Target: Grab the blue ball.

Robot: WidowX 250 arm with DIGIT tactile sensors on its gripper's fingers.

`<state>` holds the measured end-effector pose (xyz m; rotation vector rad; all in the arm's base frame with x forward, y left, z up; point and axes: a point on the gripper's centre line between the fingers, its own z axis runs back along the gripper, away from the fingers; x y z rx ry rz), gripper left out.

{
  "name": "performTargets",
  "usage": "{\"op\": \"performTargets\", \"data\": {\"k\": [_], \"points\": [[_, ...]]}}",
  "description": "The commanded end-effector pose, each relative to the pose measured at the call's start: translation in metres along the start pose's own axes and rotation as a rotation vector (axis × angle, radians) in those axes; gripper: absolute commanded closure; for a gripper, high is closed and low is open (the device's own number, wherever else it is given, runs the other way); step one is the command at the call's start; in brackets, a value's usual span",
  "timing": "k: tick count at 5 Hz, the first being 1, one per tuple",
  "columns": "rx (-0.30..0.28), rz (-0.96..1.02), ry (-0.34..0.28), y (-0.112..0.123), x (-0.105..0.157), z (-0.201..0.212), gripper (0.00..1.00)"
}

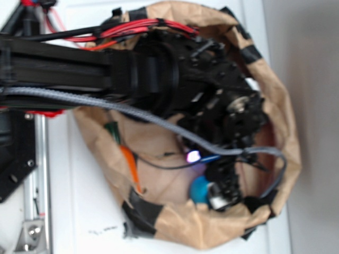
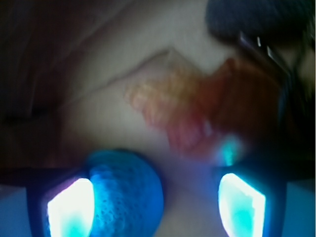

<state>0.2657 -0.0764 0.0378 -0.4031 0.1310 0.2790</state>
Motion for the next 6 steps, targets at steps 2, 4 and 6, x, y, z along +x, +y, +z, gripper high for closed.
{"op": "performTargets", "data": {"k": [2, 4, 6], "points": [[-0.105, 0.025, -0.295, 0.018, -0.007, 0.119, 0.0], [-0.081, 0.056, -0.177, 0.002, 0.001, 0.064, 0.0], [-0.083, 0.012, -0.084, -0.027, 0.008, 0.004, 0.0]]}}
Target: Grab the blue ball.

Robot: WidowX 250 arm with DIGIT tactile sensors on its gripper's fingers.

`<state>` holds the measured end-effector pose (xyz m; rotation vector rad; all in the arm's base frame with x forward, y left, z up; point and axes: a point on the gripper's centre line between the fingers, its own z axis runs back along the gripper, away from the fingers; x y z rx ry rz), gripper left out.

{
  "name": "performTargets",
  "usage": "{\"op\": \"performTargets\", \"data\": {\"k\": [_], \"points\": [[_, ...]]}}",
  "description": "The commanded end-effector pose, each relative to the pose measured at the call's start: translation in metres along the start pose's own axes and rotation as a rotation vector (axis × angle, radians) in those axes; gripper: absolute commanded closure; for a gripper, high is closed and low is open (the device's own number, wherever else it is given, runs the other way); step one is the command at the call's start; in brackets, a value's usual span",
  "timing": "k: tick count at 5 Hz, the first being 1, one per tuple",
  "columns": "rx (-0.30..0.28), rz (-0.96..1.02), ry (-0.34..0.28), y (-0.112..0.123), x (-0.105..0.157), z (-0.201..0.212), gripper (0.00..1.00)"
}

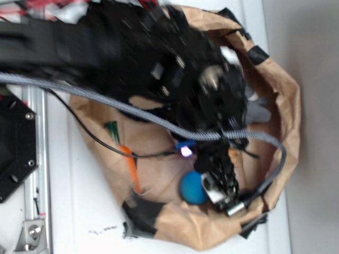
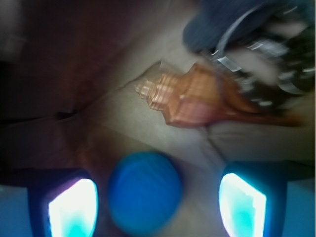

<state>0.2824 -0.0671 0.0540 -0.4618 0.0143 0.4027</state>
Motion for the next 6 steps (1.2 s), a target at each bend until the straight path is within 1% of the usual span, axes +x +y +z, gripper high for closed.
{"op": "performTargets", "data": {"k": [1, 2, 3, 4, 5, 6], "points": [[0.059, -0.086, 0.109, -0.023, -0.022, -0.033, 0.0], [0.129, -0.099, 0.114, -0.018, -0.029, -0.05, 0.57], [0.207, -0.163, 0.153, -0.01, -0.032, -0.039, 1.0], [0.316, -0.247, -0.014, -0.007, -0.031, 0.009, 1.0], [0.375, -0.338, -0.149, 0.009, -0.029, 0.071, 1.0], [0.492, -0.373, -0.251, 0.019, -0.028, 0.121, 1.0]]}}
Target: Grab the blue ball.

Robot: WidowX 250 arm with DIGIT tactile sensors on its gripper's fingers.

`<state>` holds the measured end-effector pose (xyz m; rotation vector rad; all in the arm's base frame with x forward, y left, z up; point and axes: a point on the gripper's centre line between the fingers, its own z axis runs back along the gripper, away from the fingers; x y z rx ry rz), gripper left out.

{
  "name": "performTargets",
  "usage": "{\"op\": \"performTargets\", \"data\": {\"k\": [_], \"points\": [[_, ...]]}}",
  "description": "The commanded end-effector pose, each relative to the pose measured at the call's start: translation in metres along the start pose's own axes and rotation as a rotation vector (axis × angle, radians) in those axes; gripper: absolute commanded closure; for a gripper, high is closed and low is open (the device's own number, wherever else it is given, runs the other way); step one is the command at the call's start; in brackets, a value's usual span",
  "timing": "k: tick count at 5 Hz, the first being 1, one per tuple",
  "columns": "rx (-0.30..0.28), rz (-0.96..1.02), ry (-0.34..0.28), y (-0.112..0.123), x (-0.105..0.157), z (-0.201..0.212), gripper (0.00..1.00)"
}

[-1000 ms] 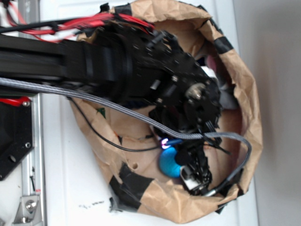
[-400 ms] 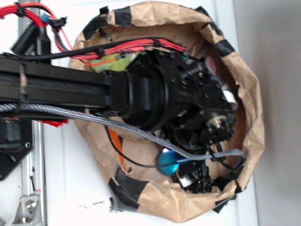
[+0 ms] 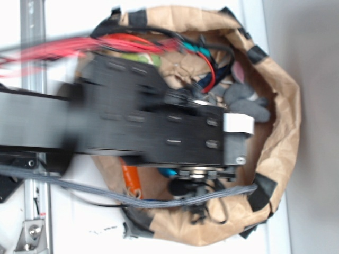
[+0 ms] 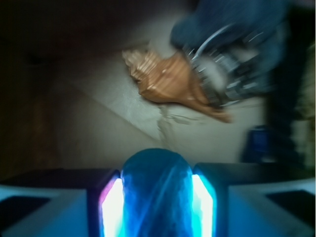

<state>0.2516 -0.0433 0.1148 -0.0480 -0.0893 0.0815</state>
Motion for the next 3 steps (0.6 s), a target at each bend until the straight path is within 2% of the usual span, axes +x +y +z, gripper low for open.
{"op": "performTargets", "data": {"k": [1, 3], "points": [[0.172, -0.131, -0.152, 0.0377, 0.001, 0.0524, 1.0], [0.22, -0.165, -0.137, 0.0354, -0.0032, 0.0429, 1.0]]}}
